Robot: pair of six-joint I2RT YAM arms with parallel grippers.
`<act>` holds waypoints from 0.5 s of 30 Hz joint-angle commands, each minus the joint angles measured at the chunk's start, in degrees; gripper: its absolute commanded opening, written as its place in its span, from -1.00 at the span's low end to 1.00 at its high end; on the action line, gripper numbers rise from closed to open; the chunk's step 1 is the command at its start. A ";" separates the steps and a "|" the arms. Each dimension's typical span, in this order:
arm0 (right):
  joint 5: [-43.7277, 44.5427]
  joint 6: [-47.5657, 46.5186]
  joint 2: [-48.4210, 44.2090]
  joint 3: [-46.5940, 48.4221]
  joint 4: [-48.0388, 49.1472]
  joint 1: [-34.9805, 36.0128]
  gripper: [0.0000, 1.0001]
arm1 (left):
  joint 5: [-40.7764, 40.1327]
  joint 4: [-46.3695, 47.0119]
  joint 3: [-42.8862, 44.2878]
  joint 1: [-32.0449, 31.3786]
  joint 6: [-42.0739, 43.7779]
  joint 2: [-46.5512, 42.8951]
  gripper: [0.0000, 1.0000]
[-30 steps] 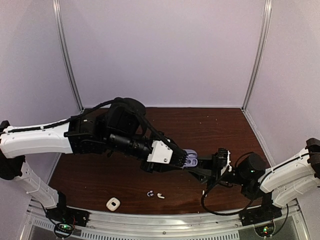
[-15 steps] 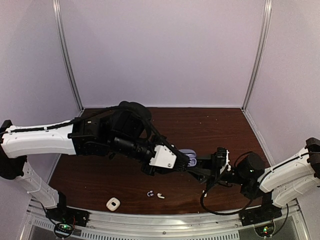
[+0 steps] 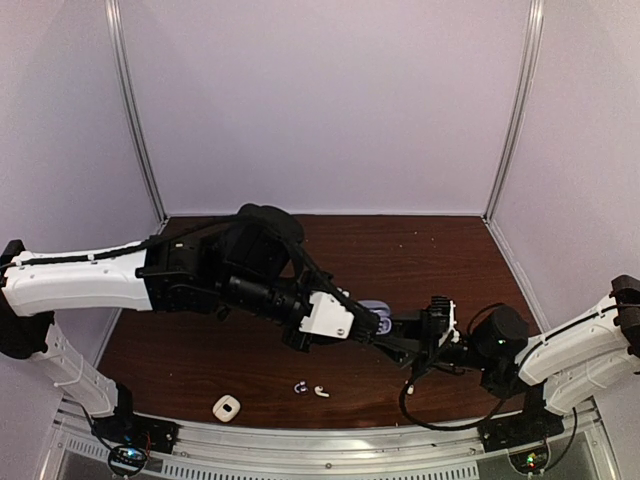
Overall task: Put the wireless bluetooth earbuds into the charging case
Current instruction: Adjust the left earbud in the left side groove of the charging case.
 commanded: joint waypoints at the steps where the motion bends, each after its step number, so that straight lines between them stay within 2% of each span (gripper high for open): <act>1: -2.17 0.49 -0.40 1.26 2.76 0.42 -1.00 | 1.99 -0.27 0.35 0.44 -0.91 -0.09 -0.66; 15: -3.42 -0.85 -1.49 1.17 2.49 1.57 -1.00 | 4.62 0.83 -0.58 1.86 -1.93 -0.63 -0.76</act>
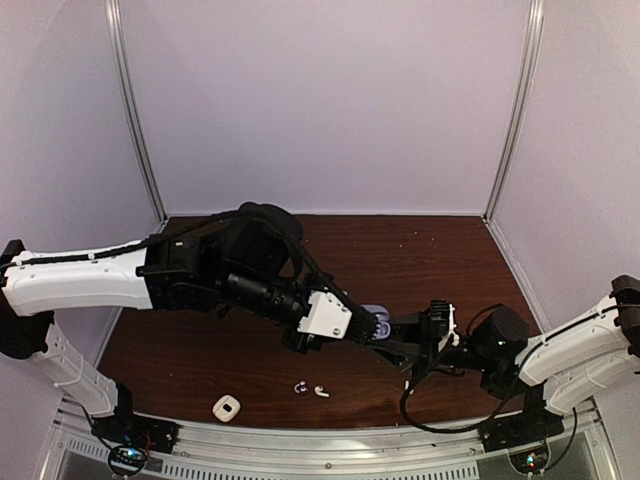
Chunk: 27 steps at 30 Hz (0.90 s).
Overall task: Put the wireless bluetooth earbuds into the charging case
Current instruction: Adjust the left earbud in the left side groove of the charging case.
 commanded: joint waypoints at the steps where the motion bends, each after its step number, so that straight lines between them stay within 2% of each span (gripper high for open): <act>1: -2.22 -0.55 -1.45 1.17 2.85 0.85 -1.00 | 0.73 0.75 -0.60 1.10 -1.01 -0.69 -0.74; 11: 0.99 -0.21 -1.01 0.66 3.01 0.85 -1.00 | 0.96 3.21 0.85 1.14 -2.95 -2.87 -0.33; 16: 2.24 -0.02 -1.04 0.46 3.28 0.85 -1.00 | 0.30 5.16 -0.26 1.16 -4.01 -4.96 -0.23; 19: 2.62 -0.02 -1.26 0.32 3.24 0.85 -1.00 | -0.38 6.87 -1.96 1.10 -4.99 -6.36 -0.26; 23: 3.03 -0.10 -1.49 0.21 3.29 0.86 -1.00 | -1.01 8.87 -4.42 1.09 -6.61 -7.80 -0.50; 27: 3.42 -0.26 -1.60 0.20 3.31 0.85 -1.00 | -0.29 8.98 -4.73 1.10 -7.60 -7.28 -0.60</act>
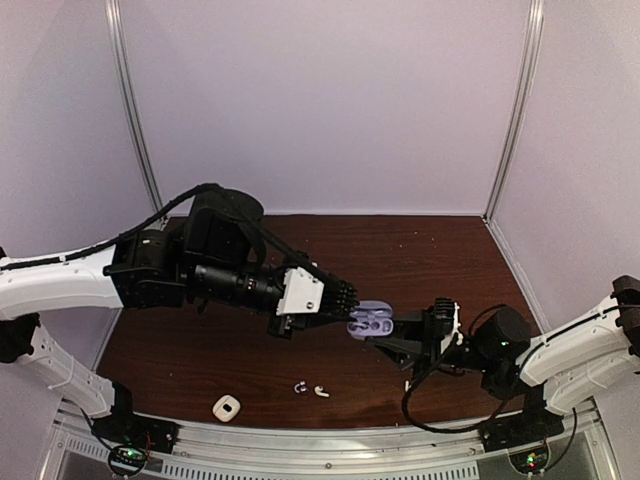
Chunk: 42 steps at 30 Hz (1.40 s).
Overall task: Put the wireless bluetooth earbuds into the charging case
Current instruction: Adjust the left earbud in the left side groove of the charging case.
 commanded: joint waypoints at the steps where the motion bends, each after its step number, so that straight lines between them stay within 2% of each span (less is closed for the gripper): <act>1: 1.26 -0.03 -1.16 0.20 1.95 0.37 -1.00 | 0.12 3.39 -0.89 0.35 -2.35 0.01 -0.61; 20: -1.05 -1.10 -2.47 0.38 1.70 0.43 -1.00 | 0.43 1.82 -0.42 1.93 -4.23 4.22 -0.85; 32: -0.94 -1.26 -3.48 -0.05 2.17 0.43 -1.00 | 1.65 1.78 -1.44 2.95 -5.01 4.13 -0.87; 42: 0.77 -1.44 -2.18 0.00 1.43 0.44 -1.00 | 2.21 1.71 -0.11 2.97 -6.05 1.15 -0.77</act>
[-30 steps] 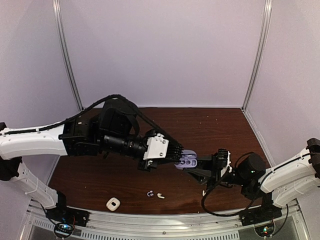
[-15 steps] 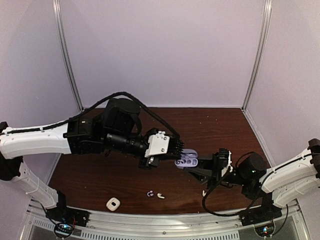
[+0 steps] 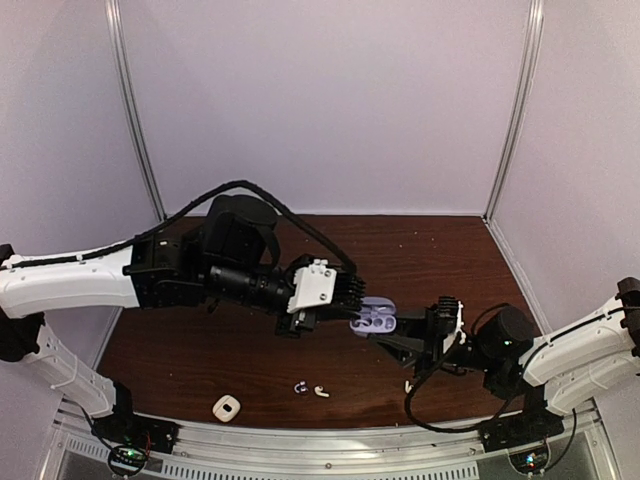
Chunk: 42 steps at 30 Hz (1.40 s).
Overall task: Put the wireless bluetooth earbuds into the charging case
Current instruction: Adjust the left earbud in the left side groove of the charging case.
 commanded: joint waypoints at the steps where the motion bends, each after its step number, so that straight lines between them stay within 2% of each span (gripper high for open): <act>1: 0.55 -0.36 -0.23 0.06 2.74 0.46 -1.00 | 1.11 0.41 0.79 0.68 -1.08 -1.90 -0.76; 16: 0.70 -0.58 0.14 0.24 2.05 0.43 -1.00 | 5.34 -0.79 1.43 0.69 -2.18 -0.48 -0.71; 21: 0.32 -0.60 0.02 0.24 2.10 0.46 -1.00 | 4.53 -0.97 1.57 0.70 -2.33 0.37 -0.67; 29: -0.52 -2.00 -0.29 0.33 1.21 1.07 -1.00 | 1.64 -0.85 2.47 0.78 -2.76 2.34 -0.90; 35: -0.01 -2.99 -1.02 0.13 0.56 1.76 -1.00 | 1.93 -1.49 2.04 1.30 -2.91 3.32 -0.93; 38: 0.56 -2.76 -1.39 -0.10 0.85 1.74 -1.00 | -0.21 -1.48 1.62 1.59 -3.46 3.23 -0.84; 40: 1.42 -2.50 -1.35 -0.30 0.90 1.74 -1.00 | -0.85 -0.24 0.74 1.78 -4.23 2.26 -0.61; 42: 3.26 -1.57 -1.14 -0.96 1.78 1.67 -1.00 | -0.47 2.66 -1.10 1.84 -5.18 0.15 -0.50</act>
